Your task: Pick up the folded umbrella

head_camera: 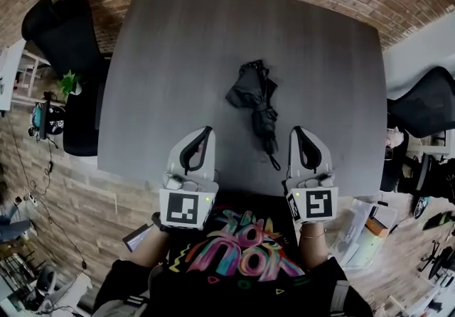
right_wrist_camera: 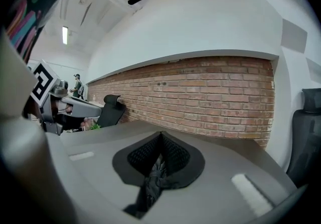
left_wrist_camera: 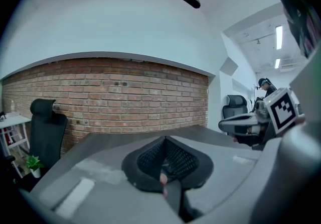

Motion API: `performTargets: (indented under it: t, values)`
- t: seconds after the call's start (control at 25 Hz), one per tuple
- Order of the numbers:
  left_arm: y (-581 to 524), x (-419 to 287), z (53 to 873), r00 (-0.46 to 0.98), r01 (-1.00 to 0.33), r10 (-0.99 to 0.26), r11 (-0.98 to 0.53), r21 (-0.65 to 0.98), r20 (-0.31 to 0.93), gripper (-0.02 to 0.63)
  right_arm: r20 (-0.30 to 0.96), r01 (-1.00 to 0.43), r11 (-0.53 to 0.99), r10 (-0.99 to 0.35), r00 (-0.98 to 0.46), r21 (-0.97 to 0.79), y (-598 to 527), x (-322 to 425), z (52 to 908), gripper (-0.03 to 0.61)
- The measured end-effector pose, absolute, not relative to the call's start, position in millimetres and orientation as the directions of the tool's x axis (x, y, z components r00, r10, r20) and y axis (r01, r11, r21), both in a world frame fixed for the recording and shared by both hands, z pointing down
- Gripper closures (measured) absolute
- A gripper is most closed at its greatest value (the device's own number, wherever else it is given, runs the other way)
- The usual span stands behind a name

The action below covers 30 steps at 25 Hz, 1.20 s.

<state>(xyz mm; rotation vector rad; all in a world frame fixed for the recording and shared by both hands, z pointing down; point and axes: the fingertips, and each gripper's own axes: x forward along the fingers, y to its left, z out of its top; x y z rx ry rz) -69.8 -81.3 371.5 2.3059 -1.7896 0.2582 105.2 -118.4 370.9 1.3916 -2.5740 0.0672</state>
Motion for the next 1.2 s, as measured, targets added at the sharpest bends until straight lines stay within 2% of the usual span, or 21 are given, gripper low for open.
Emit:
performTargets:
  t: [0.32, 0.6, 1.0, 1.2]
  values:
    - [-75, -68, 372, 0.221, -0.975, -0.944, -0.221, 0.027, 0.243, 0.612, 0.2, -0.813, 0.581, -0.8, -0.565, 0.027, -118, 108, 382, 0.575]
    - [-70, -66, 368, 0.193, -0.981, -0.96, -0.195, 0.012, 0.201, 0.612, 0.248, -0.796, 0.606, -0.771, -0.586, 0.005, -129, 106, 407, 0.575]
    - [-81, -67, 366, 0.149, -0.988, -0.97, -0.152, -0.002, 0.194, 0.612, 0.297, -0.763, 0.644, -0.721, -0.627, -0.048, -159, 97, 432, 0.491]
    - [-83, -68, 370, 0.127, -0.992, -0.971, -0.128, 0.008, 0.202, 0.612, 0.377, -0.731, 0.674, -0.654, -0.657, -0.104, -170, 81, 462, 0.412]
